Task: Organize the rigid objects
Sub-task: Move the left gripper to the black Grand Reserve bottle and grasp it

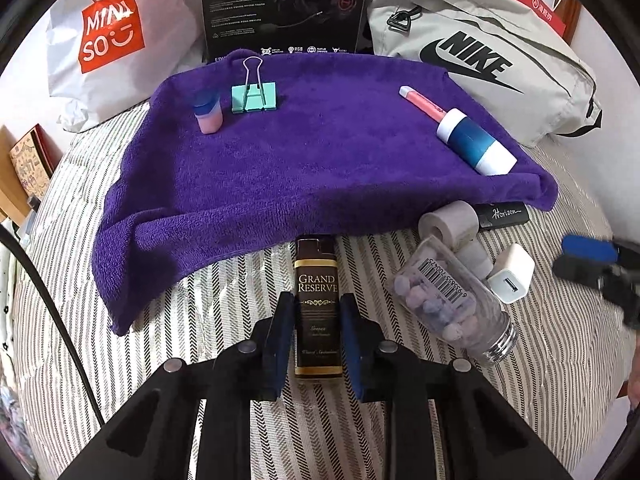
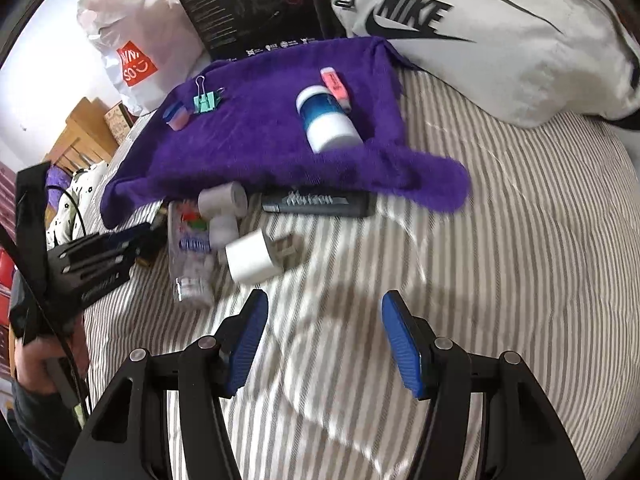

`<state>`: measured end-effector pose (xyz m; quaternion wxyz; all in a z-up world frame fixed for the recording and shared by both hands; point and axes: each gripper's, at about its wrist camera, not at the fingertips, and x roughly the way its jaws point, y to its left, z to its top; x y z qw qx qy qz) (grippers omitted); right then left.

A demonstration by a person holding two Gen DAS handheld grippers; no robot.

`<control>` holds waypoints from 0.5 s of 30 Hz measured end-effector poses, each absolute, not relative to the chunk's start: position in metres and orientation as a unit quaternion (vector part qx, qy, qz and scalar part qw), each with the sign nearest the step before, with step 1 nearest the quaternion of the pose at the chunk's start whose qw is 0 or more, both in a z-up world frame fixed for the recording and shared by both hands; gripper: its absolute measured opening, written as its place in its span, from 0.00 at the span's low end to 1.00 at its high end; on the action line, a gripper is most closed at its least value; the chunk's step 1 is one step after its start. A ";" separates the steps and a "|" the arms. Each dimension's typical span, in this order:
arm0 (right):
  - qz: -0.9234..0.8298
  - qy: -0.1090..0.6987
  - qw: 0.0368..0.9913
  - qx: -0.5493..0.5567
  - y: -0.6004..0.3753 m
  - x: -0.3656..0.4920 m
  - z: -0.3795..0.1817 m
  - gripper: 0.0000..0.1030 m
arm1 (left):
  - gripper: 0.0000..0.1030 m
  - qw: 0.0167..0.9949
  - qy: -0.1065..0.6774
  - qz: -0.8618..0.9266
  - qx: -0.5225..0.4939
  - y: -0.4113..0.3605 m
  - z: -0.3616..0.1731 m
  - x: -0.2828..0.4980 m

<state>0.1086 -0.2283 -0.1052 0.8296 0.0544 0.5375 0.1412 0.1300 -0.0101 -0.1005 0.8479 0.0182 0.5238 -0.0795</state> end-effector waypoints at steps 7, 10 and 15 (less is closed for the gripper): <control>0.125 0.520 0.841 0.085 -0.230 0.141 -0.105 0.57 | 0.22 0.849 0.522 -0.084 0.017 -0.010 -0.101 0.129; 0.137 0.513 0.843 0.086 -0.231 0.152 -0.109 0.57 | 0.22 0.848 0.523 -0.091 0.009 -0.007 -0.101 0.129; 0.147 0.513 0.845 0.029 -0.220 0.165 -0.117 0.57 | 0.22 0.847 0.522 -0.096 0.011 -0.007 -0.102 0.129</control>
